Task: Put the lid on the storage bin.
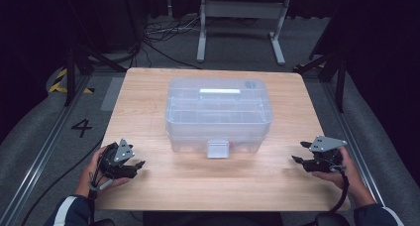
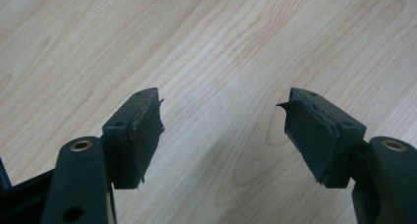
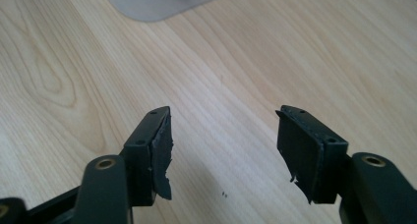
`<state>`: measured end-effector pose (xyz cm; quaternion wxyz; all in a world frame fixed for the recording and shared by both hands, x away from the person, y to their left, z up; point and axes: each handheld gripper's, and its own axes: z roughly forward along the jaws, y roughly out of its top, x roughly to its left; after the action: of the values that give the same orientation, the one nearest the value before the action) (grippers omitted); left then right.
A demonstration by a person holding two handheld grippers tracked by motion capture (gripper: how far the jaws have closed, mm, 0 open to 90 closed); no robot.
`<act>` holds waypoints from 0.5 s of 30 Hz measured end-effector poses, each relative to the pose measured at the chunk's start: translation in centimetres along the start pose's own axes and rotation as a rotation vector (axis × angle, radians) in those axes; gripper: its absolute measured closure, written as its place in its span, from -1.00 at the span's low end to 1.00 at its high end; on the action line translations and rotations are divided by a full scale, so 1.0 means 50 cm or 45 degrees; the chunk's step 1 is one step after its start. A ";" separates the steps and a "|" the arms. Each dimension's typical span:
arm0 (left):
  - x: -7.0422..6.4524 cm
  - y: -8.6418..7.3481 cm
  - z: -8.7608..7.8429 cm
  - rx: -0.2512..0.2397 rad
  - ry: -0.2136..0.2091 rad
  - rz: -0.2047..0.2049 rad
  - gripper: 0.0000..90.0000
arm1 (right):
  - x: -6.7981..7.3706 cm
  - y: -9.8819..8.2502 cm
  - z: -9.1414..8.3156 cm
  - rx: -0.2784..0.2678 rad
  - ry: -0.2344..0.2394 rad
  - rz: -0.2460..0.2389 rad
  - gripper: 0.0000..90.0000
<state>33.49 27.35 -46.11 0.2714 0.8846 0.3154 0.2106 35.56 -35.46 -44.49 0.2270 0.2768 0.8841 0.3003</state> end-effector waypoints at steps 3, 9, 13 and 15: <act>0.005 -0.010 0.001 0.004 -0.001 -0.019 -0.37 | -0.002 -0.016 0.003 0.006 0.000 0.027 -0.18; 0.019 -0.040 0.001 -0.016 -0.035 -0.098 -0.44 | -0.007 -0.062 0.008 0.000 -0.022 0.143 -0.26; 0.022 -0.051 0.010 -0.019 -0.037 -0.136 -0.48 | -0.008 -0.083 0.011 -0.035 -0.012 0.220 -0.29; 0.021 -0.055 0.012 -0.021 -0.064 -0.146 -0.50 | -0.007 -0.093 0.012 -0.044 -0.002 0.258 -0.30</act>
<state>33.36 29.64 -48.02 0.2983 0.8678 0.3568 0.1750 34.52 -38.53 -47.88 0.2008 0.3609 0.8462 0.3368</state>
